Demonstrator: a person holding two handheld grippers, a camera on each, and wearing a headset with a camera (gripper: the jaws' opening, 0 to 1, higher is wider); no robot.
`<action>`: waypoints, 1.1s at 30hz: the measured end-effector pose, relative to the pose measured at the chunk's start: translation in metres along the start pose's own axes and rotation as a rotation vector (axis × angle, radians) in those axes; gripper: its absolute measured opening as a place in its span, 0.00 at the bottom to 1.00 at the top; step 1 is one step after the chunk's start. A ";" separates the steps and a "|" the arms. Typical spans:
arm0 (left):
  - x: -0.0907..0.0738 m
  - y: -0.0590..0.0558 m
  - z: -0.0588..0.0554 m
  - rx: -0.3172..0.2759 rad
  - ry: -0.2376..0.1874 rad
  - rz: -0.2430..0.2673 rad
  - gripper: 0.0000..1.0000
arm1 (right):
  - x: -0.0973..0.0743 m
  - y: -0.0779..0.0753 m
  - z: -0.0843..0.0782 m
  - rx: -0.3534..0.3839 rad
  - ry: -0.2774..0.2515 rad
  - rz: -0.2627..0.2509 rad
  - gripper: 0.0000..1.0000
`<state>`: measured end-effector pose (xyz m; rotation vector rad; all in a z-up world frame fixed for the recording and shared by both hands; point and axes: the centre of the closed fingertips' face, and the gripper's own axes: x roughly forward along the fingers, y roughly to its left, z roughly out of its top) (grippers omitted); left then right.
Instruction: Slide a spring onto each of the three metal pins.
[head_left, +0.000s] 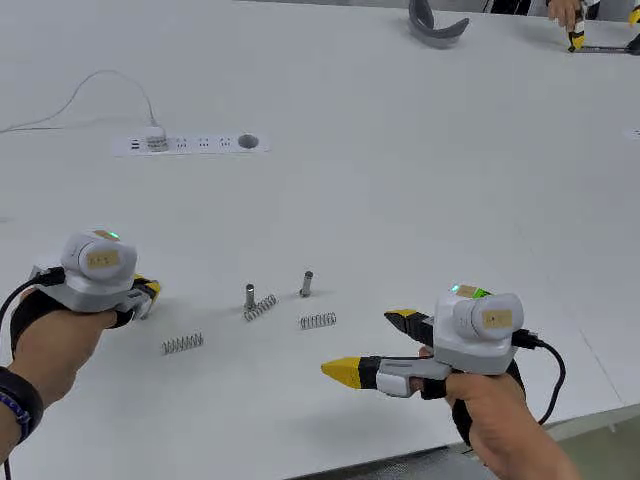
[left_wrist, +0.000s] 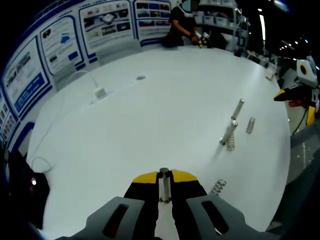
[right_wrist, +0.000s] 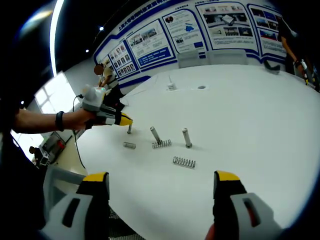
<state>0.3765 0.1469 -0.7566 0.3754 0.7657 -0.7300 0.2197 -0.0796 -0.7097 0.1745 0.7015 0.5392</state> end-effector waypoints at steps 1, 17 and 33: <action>-0.001 0.000 -0.001 -0.003 -0.002 0.002 0.08 | 0.000 0.000 0.000 0.001 -0.002 0.001 0.87; -0.017 0.003 -0.010 -0.043 -0.011 0.021 0.08 | -0.001 0.005 -0.001 -0.001 -0.001 0.006 0.87; -0.025 0.009 -0.020 -0.100 -0.022 0.048 0.08 | -0.002 0.008 -0.004 0.001 0.004 0.012 0.87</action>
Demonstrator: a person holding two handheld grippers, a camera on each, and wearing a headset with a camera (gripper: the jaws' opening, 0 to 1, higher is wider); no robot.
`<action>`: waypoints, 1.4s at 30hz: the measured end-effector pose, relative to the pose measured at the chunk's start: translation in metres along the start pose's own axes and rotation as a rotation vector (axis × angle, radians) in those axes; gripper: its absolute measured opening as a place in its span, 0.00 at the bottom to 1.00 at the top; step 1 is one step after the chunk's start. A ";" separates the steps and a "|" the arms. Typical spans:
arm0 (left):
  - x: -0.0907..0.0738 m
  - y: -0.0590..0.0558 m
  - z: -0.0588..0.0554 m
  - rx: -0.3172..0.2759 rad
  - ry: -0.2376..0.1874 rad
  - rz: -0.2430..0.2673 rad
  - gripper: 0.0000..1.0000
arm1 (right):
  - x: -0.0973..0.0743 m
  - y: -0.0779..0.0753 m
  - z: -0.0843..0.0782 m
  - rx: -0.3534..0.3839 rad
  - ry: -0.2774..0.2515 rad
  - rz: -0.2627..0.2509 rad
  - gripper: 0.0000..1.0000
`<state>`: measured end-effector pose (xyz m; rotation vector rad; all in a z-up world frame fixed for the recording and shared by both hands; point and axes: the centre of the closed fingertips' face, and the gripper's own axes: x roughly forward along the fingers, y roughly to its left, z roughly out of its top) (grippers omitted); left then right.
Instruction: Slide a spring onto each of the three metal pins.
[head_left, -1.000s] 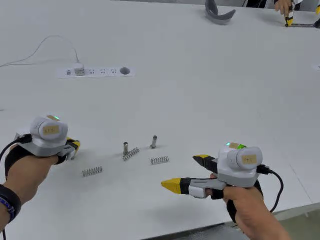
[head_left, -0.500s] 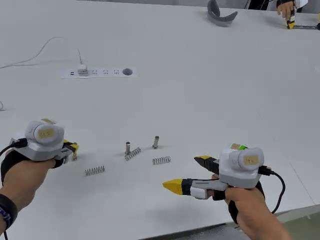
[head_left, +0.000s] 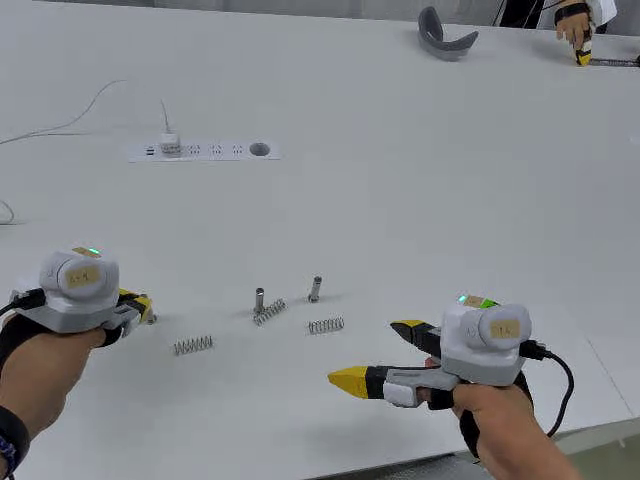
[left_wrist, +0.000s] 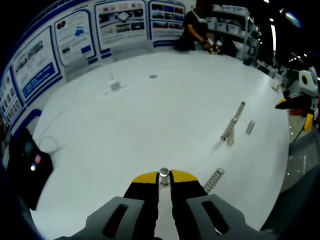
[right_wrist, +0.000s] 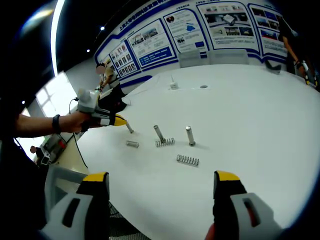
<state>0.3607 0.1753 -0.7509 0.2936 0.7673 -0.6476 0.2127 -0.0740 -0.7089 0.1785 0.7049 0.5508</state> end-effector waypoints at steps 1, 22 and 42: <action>0.000 0.000 -0.001 -0.007 -0.004 0.002 0.08 | 0.000 0.001 0.000 0.000 0.000 0.001 0.87; 0.000 -0.025 0.004 -0.013 -0.032 -0.022 0.07 | -0.001 0.002 -0.004 0.002 0.006 -0.001 0.87; 0.011 -0.048 0.011 0.058 -0.036 -0.062 0.08 | -0.002 0.000 -0.009 0.016 0.006 -0.008 0.87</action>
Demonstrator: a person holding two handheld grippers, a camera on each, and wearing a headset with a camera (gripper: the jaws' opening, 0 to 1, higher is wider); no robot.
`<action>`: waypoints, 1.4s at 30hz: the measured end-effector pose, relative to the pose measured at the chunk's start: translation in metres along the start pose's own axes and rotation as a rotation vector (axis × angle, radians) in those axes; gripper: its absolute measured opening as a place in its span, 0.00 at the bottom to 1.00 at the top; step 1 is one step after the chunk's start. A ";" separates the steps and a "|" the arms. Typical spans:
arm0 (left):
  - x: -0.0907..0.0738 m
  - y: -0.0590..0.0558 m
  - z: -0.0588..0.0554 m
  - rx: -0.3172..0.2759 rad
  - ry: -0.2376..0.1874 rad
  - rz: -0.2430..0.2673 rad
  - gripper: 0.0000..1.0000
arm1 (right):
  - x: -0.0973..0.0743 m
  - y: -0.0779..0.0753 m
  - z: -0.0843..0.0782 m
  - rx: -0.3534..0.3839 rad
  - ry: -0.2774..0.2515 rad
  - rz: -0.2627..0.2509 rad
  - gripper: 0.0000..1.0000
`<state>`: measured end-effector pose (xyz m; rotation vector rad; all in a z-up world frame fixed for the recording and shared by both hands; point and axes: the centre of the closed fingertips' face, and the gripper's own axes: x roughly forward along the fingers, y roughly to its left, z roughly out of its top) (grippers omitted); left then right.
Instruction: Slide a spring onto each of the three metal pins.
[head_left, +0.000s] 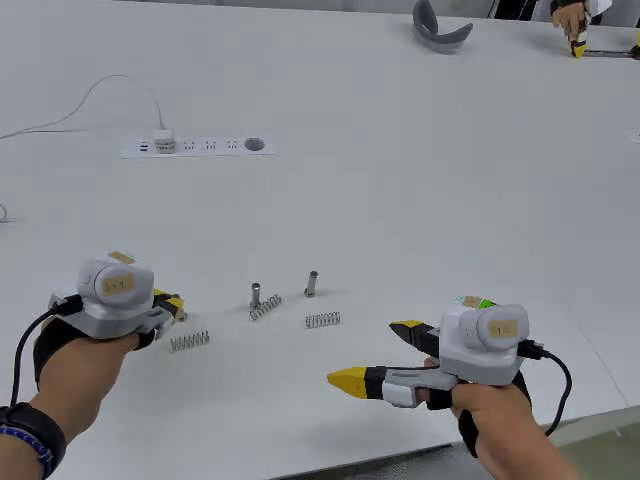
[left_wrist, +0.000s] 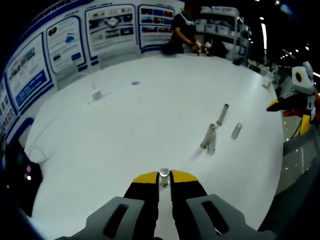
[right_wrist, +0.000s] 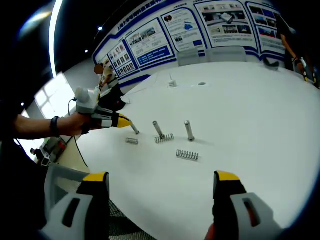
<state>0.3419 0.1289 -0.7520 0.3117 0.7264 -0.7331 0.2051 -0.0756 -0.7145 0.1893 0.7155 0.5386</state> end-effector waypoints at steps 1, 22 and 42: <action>0.000 0.000 0.000 0.001 0.001 0.000 0.08 | 0.000 0.000 0.000 0.001 -0.001 0.001 0.87; 0.001 0.000 -0.004 -0.039 0.027 -0.015 0.15 | 0.001 0.001 0.000 0.001 -0.002 0.004 0.87; -0.031 -0.003 -0.031 -0.119 0.012 -0.034 0.35 | 0.009 0.008 -0.002 -0.011 0.009 0.025 0.88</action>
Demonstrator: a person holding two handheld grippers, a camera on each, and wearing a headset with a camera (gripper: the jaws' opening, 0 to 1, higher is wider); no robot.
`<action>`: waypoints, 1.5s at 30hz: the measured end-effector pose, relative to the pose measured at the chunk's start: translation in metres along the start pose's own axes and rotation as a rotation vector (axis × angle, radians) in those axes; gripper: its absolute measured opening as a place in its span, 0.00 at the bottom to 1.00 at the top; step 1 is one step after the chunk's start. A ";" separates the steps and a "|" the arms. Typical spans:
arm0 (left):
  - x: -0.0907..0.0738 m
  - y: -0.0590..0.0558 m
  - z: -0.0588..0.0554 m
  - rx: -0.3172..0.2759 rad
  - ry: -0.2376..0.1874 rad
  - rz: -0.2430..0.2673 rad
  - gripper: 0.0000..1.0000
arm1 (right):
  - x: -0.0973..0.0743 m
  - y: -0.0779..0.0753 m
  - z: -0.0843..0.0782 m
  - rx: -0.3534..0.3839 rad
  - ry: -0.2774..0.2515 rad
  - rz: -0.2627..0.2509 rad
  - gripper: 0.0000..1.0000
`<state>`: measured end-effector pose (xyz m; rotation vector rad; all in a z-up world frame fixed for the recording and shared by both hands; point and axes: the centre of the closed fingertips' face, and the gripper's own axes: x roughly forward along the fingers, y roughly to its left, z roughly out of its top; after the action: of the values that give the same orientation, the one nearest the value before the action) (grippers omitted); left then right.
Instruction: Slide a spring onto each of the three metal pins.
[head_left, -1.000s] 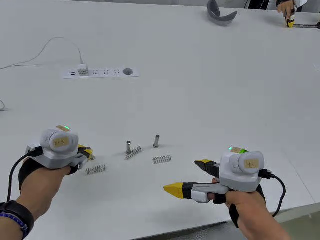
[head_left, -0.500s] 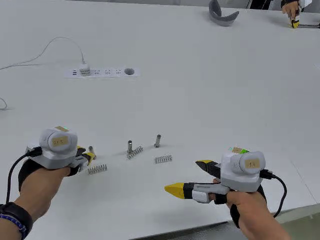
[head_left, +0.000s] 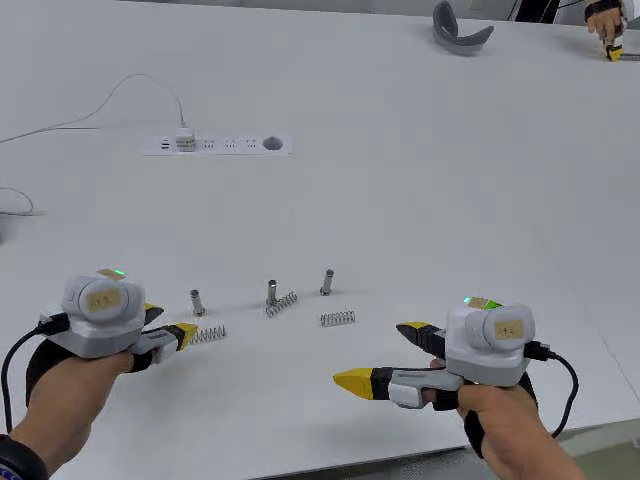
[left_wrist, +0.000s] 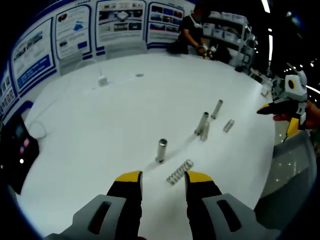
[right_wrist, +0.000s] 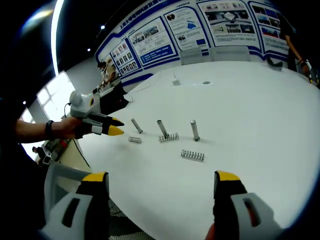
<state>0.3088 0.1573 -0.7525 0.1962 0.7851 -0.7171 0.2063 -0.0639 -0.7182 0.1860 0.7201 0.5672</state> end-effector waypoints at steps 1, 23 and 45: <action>-0.003 0.000 -0.002 -0.002 0.000 -0.001 0.35 | 0.001 0.001 0.000 -0.001 0.001 0.002 0.88; -0.044 -0.005 -0.020 -0.017 -0.076 -0.044 0.58 | 0.015 0.011 -0.001 -0.055 0.037 0.038 0.88; -0.059 -0.002 -0.039 -0.025 -0.074 -0.057 0.68 | 0.022 0.018 -0.004 -0.089 0.070 0.059 0.89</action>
<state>0.2567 0.2020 -0.7382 0.1248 0.7314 -0.7639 0.2097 -0.0363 -0.7273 0.1049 0.7579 0.6636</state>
